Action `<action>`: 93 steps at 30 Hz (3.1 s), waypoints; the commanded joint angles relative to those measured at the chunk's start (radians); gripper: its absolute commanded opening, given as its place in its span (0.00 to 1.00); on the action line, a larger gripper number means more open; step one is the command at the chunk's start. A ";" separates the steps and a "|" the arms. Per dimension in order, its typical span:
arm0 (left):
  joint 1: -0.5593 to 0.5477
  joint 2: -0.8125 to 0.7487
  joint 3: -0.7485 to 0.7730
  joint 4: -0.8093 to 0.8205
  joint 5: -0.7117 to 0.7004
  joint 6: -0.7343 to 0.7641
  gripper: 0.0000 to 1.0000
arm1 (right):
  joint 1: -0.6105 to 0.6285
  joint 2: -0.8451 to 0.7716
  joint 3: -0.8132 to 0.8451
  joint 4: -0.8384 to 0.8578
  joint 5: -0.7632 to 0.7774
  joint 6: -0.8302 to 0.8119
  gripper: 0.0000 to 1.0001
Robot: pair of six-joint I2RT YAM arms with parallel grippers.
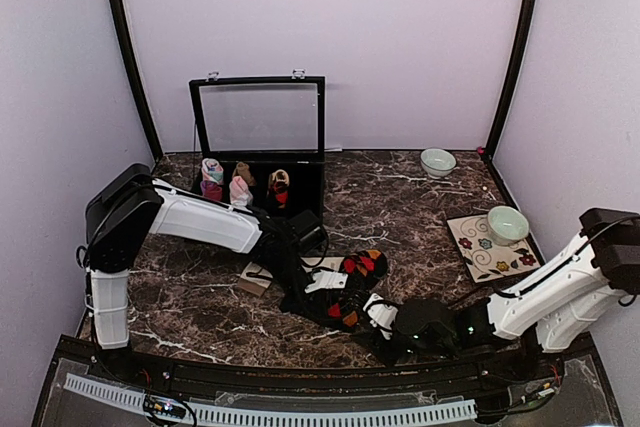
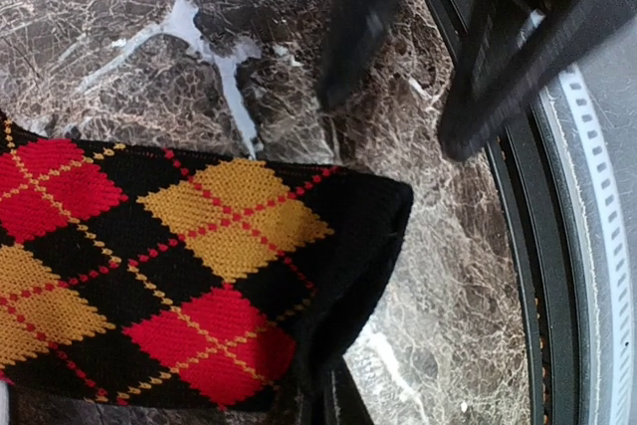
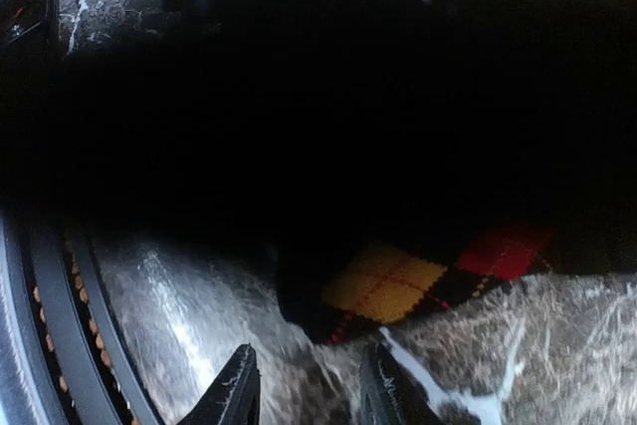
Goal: Roll the socks
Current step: Roll the sock at the center of the board.
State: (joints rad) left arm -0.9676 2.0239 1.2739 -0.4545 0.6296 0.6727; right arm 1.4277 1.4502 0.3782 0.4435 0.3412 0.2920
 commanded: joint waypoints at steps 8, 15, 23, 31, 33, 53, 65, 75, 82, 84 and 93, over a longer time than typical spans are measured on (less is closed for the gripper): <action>0.011 0.053 0.043 -0.120 0.008 0.036 0.00 | 0.030 0.177 0.125 0.112 0.060 -0.125 0.33; 0.011 0.053 0.045 -0.125 0.013 0.031 0.00 | 0.030 0.223 0.111 0.175 0.140 -0.097 0.26; 0.012 0.032 0.037 -0.143 0.031 0.040 0.01 | 0.028 0.264 0.023 0.325 0.174 0.016 0.20; 0.012 0.029 0.047 -0.140 0.040 0.026 0.12 | 0.027 0.278 -0.009 0.367 0.160 0.066 0.00; 0.012 0.025 0.042 -0.130 0.036 0.020 0.18 | 0.027 0.276 -0.018 0.374 0.156 0.077 0.00; 0.072 -0.294 -0.176 0.043 -0.105 -0.025 0.56 | -0.052 0.247 -0.075 0.353 -0.059 0.312 0.00; -0.037 -0.367 -0.216 0.051 -0.190 0.134 0.50 | -0.205 0.245 -0.119 0.234 -0.259 0.570 0.00; -0.125 -0.276 -0.141 0.093 -0.190 0.172 0.44 | -0.232 0.285 -0.075 0.145 -0.359 0.604 0.00; -0.127 -0.236 -0.179 0.164 -0.235 0.219 0.41 | -0.241 0.290 -0.057 0.108 -0.391 0.590 0.00; -0.127 -0.223 -0.182 0.178 -0.247 0.229 0.41 | -0.243 0.294 -0.053 0.098 -0.398 0.590 0.00; -0.127 -0.189 -0.197 0.249 -0.296 0.246 0.40 | -0.246 0.296 -0.054 0.099 -0.427 0.586 0.00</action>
State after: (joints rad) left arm -1.0912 1.8362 1.0985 -0.2455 0.3580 0.8974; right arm 1.1831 1.6917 0.3561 0.7635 -0.0414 0.8772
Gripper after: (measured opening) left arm 0.399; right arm 0.005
